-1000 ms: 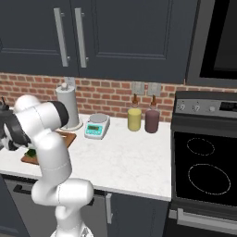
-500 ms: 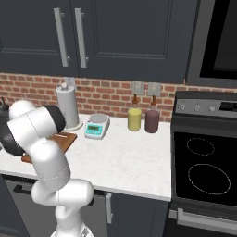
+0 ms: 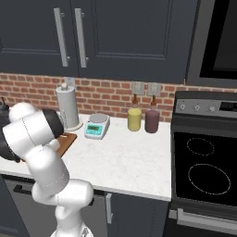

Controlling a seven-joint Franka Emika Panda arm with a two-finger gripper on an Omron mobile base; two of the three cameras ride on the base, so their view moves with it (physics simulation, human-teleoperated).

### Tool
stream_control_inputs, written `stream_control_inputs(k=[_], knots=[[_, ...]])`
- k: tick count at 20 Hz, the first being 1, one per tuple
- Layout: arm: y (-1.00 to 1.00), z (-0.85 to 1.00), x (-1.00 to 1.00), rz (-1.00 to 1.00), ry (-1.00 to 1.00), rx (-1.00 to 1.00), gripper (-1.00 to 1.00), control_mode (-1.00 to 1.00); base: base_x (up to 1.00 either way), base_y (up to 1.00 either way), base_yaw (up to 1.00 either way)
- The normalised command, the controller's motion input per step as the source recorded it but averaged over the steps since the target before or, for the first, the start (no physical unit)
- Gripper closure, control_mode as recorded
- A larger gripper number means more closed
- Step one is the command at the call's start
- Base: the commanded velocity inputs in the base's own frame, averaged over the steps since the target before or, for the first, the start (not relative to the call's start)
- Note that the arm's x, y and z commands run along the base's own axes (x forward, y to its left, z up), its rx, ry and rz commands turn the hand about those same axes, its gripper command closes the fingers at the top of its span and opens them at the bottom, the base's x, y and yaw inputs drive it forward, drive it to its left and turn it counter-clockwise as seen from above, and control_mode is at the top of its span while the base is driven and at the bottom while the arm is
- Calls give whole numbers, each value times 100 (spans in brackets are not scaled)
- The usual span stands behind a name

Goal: Pick up the sponge from the counter and clean the cutting board by briefly scrubbing or pressing down on the cutting board. Once finished, release the sponge.

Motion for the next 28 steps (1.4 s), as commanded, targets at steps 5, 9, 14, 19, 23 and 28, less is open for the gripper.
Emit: stream_control_inputs(k=[5,9,14,19,23,28], knots=[[-17,19,43,-1,6,0,-100,-100,0,0,0],[0,31,14,0,2,0,-100,-100,0,0,0],[0,76,-3,0,-6,0,-100,-100,0,0,0],[-3,97,-37,0,-4,0,-100,-100,0,0,0],[-19,100,-49,0,0,0,-100,-100,0,0,0],[-37,99,-72,0,0,0,-100,-100,0,0,0]])
